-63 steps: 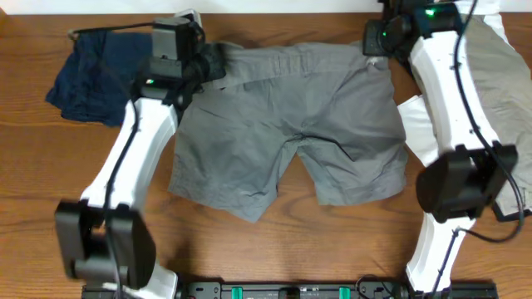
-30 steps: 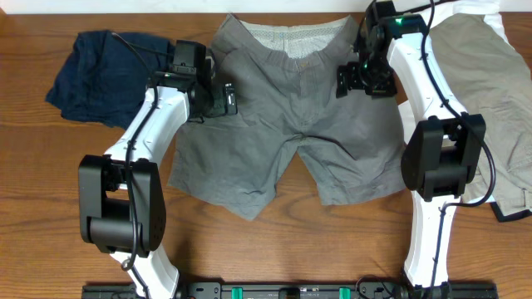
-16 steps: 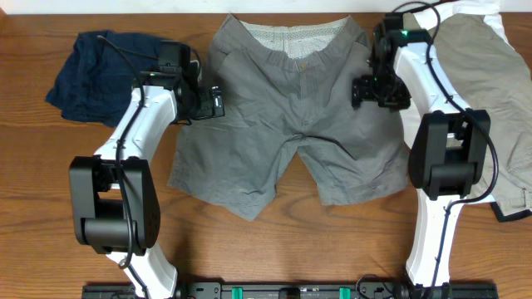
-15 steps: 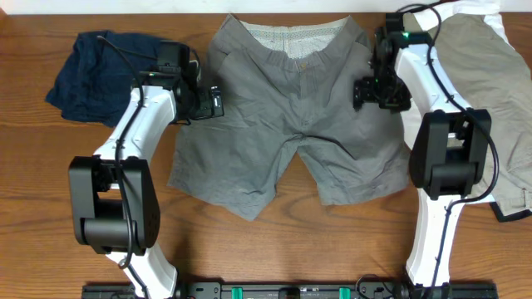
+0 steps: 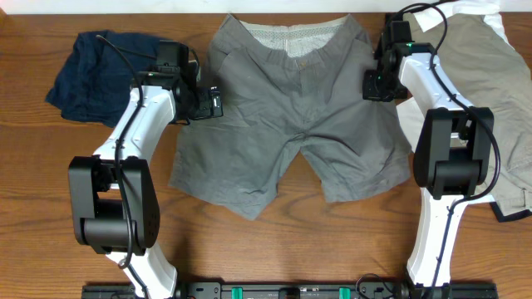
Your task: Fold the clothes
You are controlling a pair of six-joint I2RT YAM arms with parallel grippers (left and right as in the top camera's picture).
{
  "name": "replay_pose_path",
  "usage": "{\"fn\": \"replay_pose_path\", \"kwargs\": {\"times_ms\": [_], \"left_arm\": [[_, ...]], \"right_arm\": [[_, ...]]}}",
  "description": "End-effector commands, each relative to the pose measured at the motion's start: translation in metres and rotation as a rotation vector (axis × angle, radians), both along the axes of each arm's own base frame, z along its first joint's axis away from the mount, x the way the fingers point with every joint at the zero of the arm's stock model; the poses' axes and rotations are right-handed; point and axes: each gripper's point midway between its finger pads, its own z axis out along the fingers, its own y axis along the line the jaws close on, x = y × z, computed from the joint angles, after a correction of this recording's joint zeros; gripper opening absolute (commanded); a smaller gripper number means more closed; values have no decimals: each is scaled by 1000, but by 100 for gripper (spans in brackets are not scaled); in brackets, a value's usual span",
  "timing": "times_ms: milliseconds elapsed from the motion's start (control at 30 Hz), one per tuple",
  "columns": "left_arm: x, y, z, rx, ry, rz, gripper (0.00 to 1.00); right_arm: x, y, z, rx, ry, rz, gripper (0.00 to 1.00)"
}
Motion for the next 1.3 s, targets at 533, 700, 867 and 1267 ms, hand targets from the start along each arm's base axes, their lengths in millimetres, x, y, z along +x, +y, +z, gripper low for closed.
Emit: {"fn": "replay_pose_path", "kwargs": {"times_ms": [533,700,867,1267], "left_arm": [[31,0,29,6,-157,-10,95],[66,-4,66,6,-289,-48,95],[108,-9,93,21,-373,-104,95],[188,-40,56,-52,-423,-206,94]], "right_arm": [[29,-47,48,147,-162,71,49],[19,-13,87,215,-174,145,69],[4,20,127,219,-197,210,75],[-19,50,179,214,-248,274,76]]}}
